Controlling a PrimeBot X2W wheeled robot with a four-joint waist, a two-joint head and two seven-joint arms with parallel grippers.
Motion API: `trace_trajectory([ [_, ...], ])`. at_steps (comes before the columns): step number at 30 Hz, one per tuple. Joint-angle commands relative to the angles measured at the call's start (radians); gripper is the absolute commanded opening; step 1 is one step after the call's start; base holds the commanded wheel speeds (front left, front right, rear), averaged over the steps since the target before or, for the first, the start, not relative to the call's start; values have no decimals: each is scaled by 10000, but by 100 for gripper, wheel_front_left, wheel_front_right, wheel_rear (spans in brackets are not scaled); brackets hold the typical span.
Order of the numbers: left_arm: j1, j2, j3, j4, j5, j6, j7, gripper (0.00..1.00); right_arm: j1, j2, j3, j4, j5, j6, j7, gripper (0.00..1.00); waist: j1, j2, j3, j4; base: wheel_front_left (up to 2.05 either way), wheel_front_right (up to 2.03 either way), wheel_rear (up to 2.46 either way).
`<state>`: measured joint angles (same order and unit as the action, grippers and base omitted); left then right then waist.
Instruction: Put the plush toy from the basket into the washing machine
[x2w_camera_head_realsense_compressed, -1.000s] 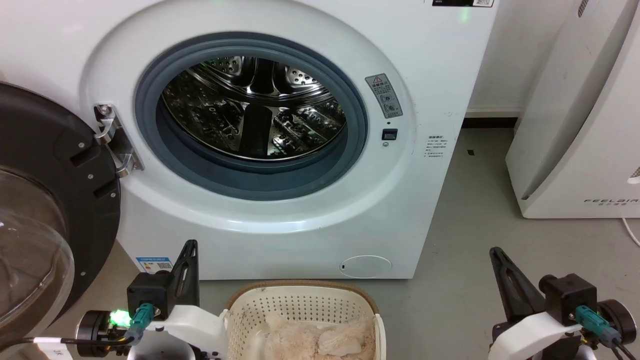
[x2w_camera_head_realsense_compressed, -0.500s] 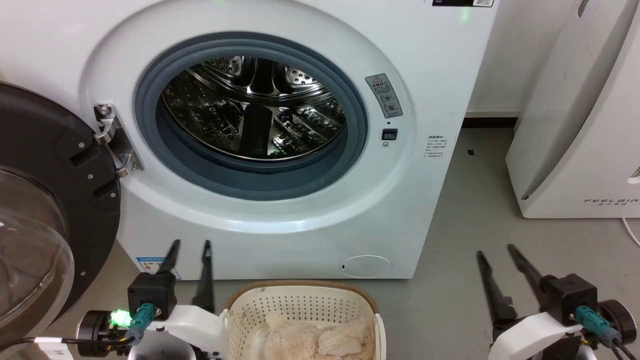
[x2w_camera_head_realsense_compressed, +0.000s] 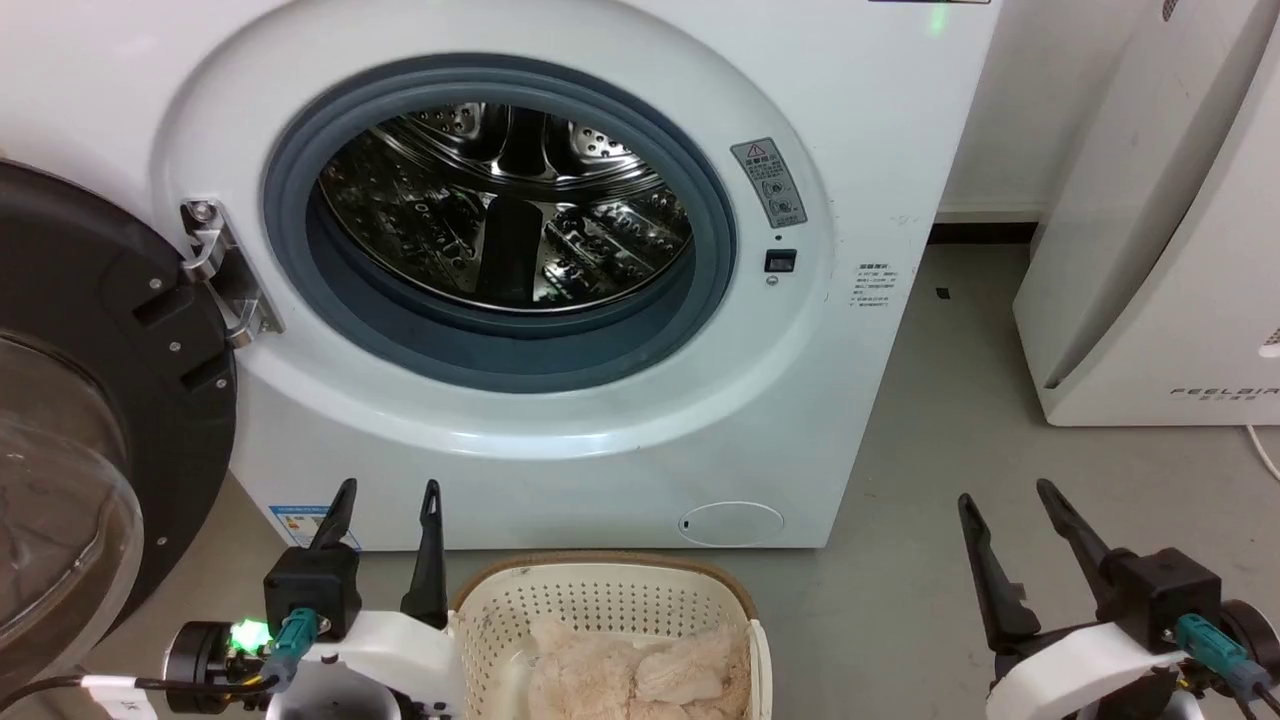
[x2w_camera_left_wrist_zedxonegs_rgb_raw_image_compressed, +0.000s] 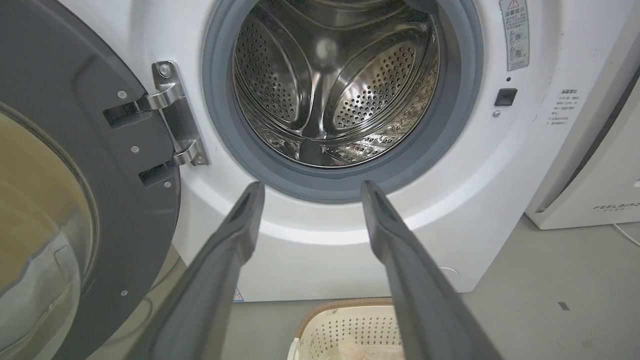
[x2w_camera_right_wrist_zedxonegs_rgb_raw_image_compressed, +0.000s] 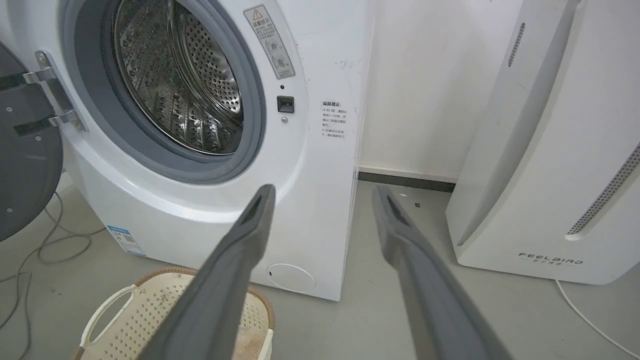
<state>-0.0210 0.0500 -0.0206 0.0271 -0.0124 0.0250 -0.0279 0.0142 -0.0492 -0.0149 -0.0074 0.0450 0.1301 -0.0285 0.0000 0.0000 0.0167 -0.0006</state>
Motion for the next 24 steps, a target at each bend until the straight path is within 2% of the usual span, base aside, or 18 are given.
trace_trajectory([
  [1,-178,2,-45,87,-58,76,-85,100,-70,-1,-40,-56,162,1,-91,100,0,0,35,-5,0,0,0],
  [24,-1832,8,-805,2385,128,-74,-545,100,-653,-3,-233,-204,870,2,-548,100,0,0,1223,-405,0,0,0],
])
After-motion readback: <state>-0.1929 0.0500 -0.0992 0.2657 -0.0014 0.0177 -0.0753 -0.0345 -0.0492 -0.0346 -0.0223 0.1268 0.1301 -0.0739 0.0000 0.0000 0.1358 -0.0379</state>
